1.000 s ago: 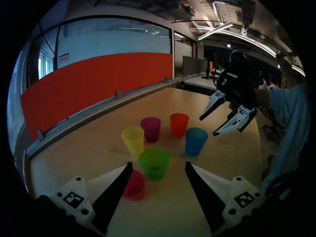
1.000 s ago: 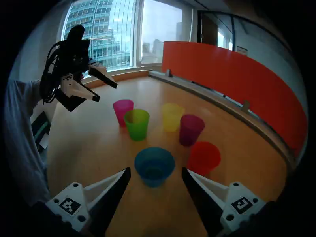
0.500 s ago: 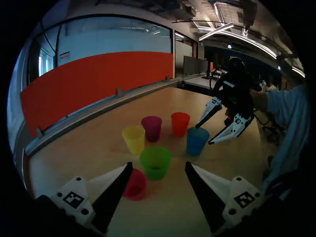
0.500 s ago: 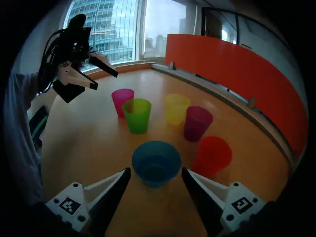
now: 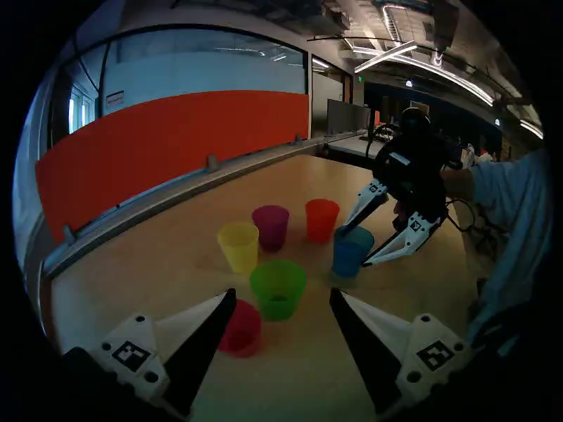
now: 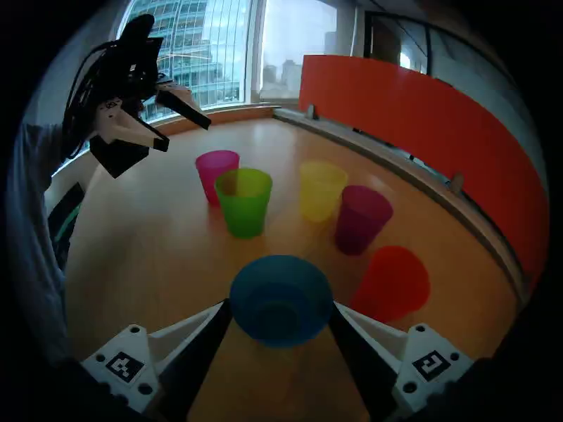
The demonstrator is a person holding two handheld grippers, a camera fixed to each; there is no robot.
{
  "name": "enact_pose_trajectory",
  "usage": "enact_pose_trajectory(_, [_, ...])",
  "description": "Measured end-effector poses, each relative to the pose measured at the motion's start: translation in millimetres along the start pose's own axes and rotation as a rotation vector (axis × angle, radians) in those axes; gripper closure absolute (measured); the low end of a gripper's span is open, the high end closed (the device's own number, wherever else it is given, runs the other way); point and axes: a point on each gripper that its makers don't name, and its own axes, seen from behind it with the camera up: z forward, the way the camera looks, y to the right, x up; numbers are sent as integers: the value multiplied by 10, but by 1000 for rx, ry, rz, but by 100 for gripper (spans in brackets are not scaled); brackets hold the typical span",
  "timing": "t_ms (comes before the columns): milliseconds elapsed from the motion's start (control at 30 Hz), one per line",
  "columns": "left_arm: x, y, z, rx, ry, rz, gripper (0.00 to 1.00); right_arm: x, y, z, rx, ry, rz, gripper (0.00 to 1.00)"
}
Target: Pour water
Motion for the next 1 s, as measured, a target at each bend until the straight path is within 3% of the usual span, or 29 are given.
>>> enact_pose_trajectory(600, [-20, 1, 14, -1, -4, 2, 1, -11, -24, 47, 11, 22, 18, 10])
enact_pose_trajectory(1000, [-52, -20, 30, 9, -10, -1, 1, 51, 23, -107, 0, 53, 14, 10])
